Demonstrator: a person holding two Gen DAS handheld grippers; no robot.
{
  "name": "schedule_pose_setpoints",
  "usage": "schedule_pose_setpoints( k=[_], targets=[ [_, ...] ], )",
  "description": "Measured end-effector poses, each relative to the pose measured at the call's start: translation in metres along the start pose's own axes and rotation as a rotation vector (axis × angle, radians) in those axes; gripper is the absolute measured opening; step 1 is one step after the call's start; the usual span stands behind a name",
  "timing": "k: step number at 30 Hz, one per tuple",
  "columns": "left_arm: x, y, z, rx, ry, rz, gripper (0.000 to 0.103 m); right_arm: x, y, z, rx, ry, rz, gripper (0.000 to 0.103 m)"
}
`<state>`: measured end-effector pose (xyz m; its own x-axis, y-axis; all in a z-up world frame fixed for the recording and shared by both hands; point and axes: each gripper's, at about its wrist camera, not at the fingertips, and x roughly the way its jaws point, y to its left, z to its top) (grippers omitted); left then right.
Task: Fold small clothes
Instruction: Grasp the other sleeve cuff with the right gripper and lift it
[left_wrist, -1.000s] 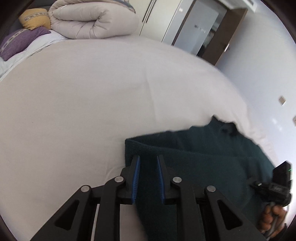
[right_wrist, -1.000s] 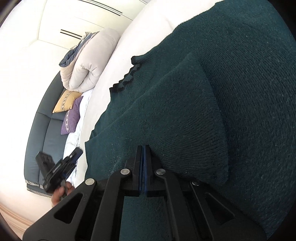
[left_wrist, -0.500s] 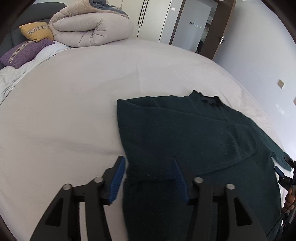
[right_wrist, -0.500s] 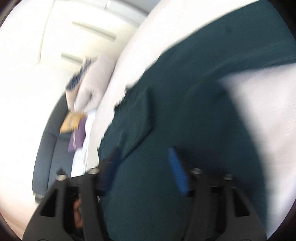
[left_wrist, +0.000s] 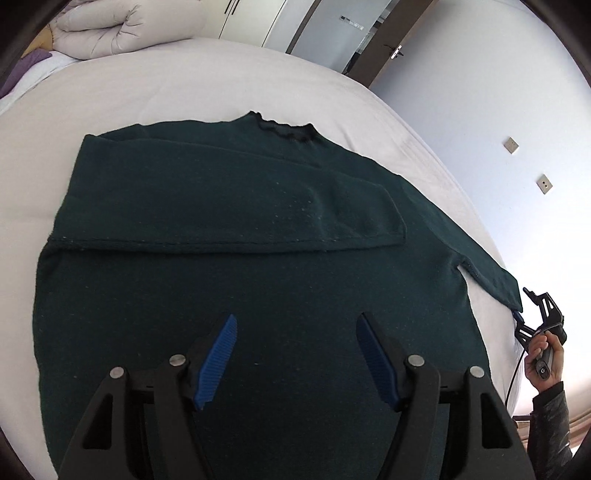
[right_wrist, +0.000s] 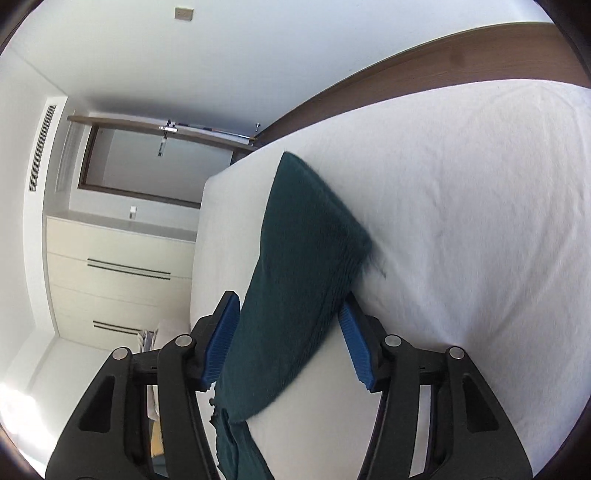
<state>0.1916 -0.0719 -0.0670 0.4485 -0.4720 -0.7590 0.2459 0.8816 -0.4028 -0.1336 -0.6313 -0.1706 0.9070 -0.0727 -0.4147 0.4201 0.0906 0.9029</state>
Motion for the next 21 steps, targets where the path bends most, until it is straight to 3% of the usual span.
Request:
schedule_pose_setpoints(
  k=[7,10,13,17,21],
  targets=[
    [0.004,-0.007,-0.002,-0.014,0.009,-0.031,0.07,0.023,-0.001,0.003,0.001,-0.025,-0.02,0.016],
    [0.002,0.001,0.002,-0.064,0.003,-0.072,0.07,0.024,0.008,-0.002,-0.017,-0.047,-0.047,0.014],
    [0.001,0.007,0.008,-0.101,-0.002,-0.114,0.072,0.028,0.043,-0.012,-0.117,-0.047,-0.067,0.011],
    [0.003,0.013,0.022,-0.158,-0.017,-0.185,0.077,0.054,0.127,-0.073,-0.374,0.027,-0.053,0.011],
    [0.01,0.016,0.039,-0.236,-0.026,-0.279,0.078,0.096,0.215,-0.189,-0.713,0.184,-0.023,0.011]
  ],
)
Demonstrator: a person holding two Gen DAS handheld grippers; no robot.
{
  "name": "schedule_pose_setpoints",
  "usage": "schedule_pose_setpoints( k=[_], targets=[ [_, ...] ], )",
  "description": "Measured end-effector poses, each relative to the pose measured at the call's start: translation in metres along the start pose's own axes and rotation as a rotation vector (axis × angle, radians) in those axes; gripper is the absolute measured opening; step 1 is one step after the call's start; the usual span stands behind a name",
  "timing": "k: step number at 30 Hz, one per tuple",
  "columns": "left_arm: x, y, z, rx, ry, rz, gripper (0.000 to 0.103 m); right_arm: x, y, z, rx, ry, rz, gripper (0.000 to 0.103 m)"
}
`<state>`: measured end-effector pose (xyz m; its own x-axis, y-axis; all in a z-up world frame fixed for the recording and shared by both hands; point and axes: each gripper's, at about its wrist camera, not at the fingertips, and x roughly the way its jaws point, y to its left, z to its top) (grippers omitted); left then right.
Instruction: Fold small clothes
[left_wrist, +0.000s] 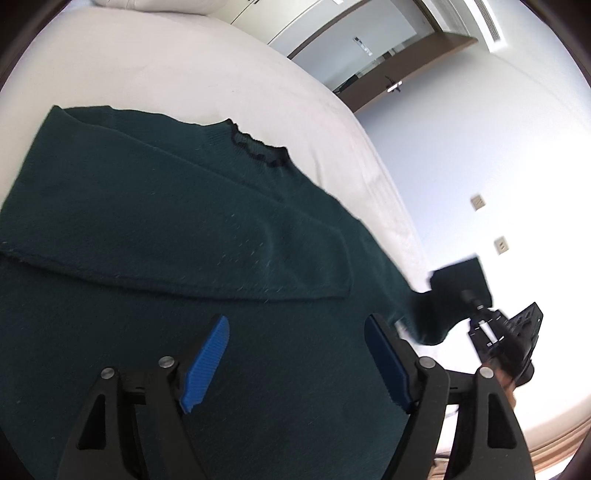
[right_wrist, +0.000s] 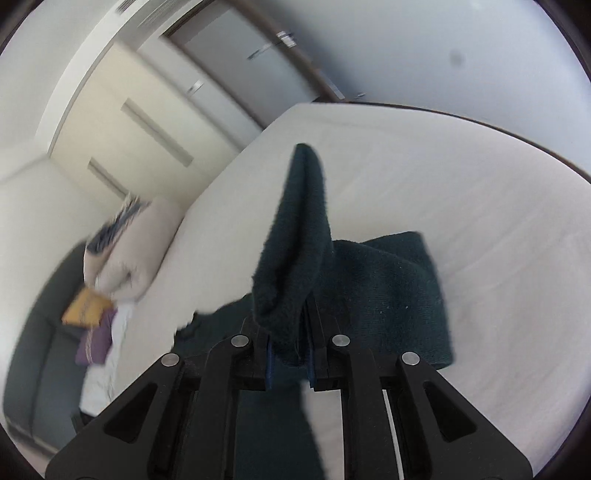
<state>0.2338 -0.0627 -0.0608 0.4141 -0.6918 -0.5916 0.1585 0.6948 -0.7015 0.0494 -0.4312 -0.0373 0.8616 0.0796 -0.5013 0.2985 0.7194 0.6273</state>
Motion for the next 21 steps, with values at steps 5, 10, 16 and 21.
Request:
schedule_pose_setpoints(
  k=[5,10,16,21],
  targets=[
    [0.019,0.007,0.014,-0.107,0.04,-0.125,0.085,0.093,0.132,-0.09,-0.319,0.199,0.006,0.011],
    [0.049,0.016,0.018,-0.188,0.124,-0.148,0.088,0.149,0.174,-0.187,-0.409,0.363,-0.036,0.012],
    [0.074,0.002,0.015,-0.18,0.176,-0.133,0.09,0.138,0.145,-0.207,-0.359,0.357,0.083,0.069],
    [0.092,-0.016,0.018,-0.119,0.199,-0.078,0.08,0.097,0.097,-0.189,-0.266,0.357,0.148,0.073]
  ],
)
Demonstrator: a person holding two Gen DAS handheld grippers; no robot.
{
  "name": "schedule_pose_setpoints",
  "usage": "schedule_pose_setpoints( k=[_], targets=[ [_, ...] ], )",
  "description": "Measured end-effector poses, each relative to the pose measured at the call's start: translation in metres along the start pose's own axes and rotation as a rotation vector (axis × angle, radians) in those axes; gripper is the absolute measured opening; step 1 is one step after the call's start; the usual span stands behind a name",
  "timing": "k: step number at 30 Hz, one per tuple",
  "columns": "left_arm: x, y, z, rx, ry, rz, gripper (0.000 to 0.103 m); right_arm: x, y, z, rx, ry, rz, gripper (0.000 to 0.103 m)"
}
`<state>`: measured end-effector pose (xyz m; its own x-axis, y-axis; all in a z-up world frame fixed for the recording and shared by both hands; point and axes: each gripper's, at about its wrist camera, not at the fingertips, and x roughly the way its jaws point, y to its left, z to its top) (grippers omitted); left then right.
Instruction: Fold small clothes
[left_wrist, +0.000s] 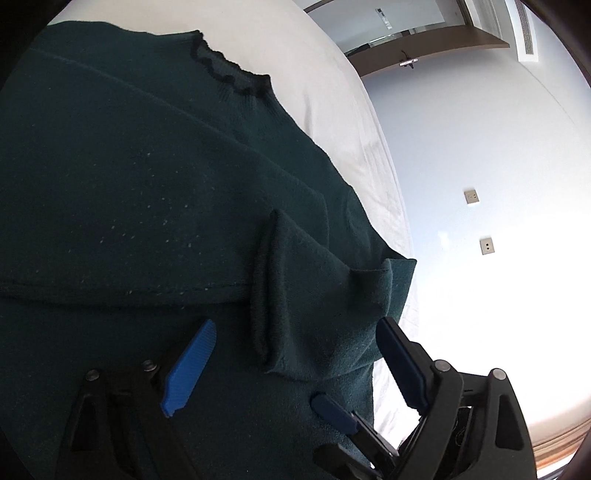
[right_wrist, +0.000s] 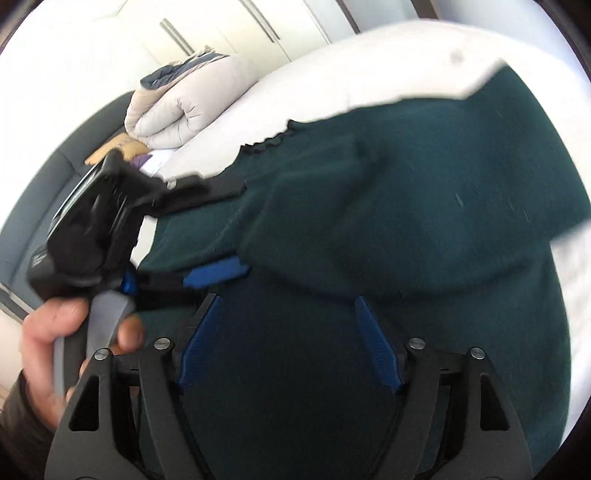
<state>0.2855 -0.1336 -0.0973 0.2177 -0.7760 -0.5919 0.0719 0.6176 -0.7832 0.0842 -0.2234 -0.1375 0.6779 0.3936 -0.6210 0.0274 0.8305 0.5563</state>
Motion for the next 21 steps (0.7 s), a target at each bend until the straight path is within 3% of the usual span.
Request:
schedule_pose_setpoints(
  k=[1,3,4,5,6,9,11,17,21],
  targets=[
    [0.005,-0.002,0.002,0.004,0.011,0.013,0.073,-0.004,-0.013,-0.007,0.063,0.004,0.062,0.073],
    [0.017,-0.004,0.008,0.004,0.044,0.042,0.041,-0.033,-0.033,-0.01,0.116,-0.041,0.157,0.073],
    [0.02,-0.006,0.008,0.01,0.054,0.058,0.033,-0.037,-0.037,-0.012,0.129,-0.055,0.186,0.073],
    [0.021,-0.008,0.009,0.022,0.06,0.074,0.016,-0.039,-0.04,-0.013,0.138,-0.057,0.205,0.073],
    [0.022,-0.01,0.007,0.034,0.056,0.083,0.008,-0.037,-0.042,-0.013,0.14,-0.061,0.217,0.073],
    [0.008,-0.022,0.007,0.094,0.007,0.086,0.009,-0.039,-0.048,-0.017,0.14,-0.071,0.235,0.073],
    [-0.007,-0.031,0.011,0.138,-0.039,0.091,0.009,-0.065,-0.058,-0.029,0.142,-0.075,0.242,0.073],
    [-0.065,-0.036,0.034,0.219,-0.208,0.05,0.009,-0.054,-0.057,-0.024,0.134,-0.071,0.228,0.073],
    [-0.092,-0.025,0.035,0.313,-0.315,0.094,0.009,-0.057,-0.058,-0.026,0.121,-0.064,0.209,0.073]
  ],
)
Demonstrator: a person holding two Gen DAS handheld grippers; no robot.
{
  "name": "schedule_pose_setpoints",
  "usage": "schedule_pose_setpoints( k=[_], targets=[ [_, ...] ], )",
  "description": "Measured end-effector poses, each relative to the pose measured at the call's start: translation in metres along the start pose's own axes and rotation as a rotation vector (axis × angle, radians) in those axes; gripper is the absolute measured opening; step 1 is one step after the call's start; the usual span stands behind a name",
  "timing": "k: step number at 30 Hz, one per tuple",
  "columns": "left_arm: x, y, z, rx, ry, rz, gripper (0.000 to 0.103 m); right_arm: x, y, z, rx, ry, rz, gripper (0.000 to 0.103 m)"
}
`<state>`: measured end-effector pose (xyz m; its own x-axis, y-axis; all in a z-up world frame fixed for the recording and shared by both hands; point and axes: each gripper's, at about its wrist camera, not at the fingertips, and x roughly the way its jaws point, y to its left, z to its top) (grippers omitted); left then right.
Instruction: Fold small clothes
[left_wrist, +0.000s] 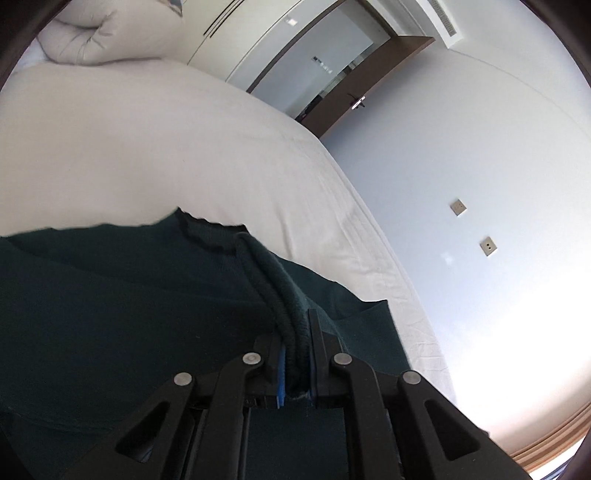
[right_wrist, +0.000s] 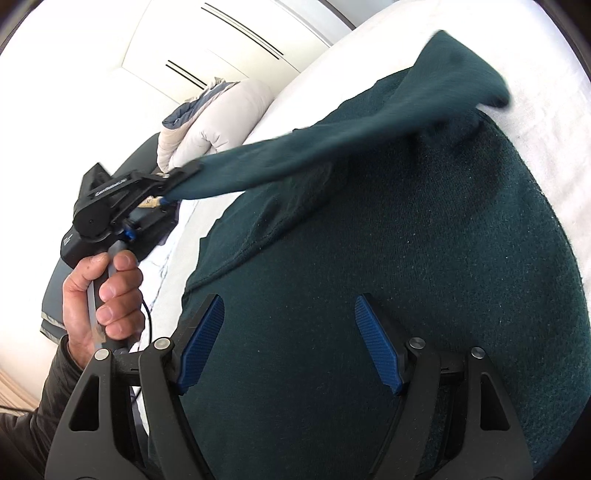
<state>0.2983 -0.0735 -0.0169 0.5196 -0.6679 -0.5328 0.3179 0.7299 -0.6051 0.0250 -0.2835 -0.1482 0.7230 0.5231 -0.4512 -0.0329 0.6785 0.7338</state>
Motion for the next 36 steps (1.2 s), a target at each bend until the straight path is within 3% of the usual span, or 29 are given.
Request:
schedule_pose_setpoints(
  k=[2,7,10,17,20,25,30,33,36],
  targets=[
    [-0.002,0.017,-0.006,0.012,-0.015,0.046,0.009,0.002,-0.001,0.0,-0.005,0.006,-0.011,0.073],
    [0.011,0.072,-0.032,-0.08,0.035,0.124,0.009,0.005,-0.002,0.002,-0.009,0.015,-0.03,0.073],
    [0.013,0.091,-0.042,-0.131,0.026,0.117,0.009,0.004,-0.003,0.005,-0.004,0.025,-0.037,0.073],
    [0.01,0.08,-0.024,-0.054,-0.016,0.154,0.009,0.002,-0.001,0.015,0.024,0.055,-0.044,0.073],
    [0.013,0.091,-0.027,-0.072,-0.015,0.166,0.011,-0.008,0.001,0.025,0.072,0.054,0.006,0.073],
    [0.025,0.106,-0.038,-0.107,-0.013,0.133,0.014,-0.033,0.001,0.077,0.055,-0.008,0.021,0.073],
    [0.022,0.113,-0.041,-0.133,-0.023,0.102,0.014,-0.026,-0.032,0.144,0.158,-0.038,0.03,0.073],
    [0.021,0.115,-0.044,-0.133,-0.031,0.09,0.013,-0.001,-0.057,0.172,0.256,0.031,0.071,0.073],
    [0.02,0.12,-0.046,-0.139,-0.038,0.078,0.014,0.024,-0.088,0.19,0.326,0.091,0.024,0.071]
  ],
)
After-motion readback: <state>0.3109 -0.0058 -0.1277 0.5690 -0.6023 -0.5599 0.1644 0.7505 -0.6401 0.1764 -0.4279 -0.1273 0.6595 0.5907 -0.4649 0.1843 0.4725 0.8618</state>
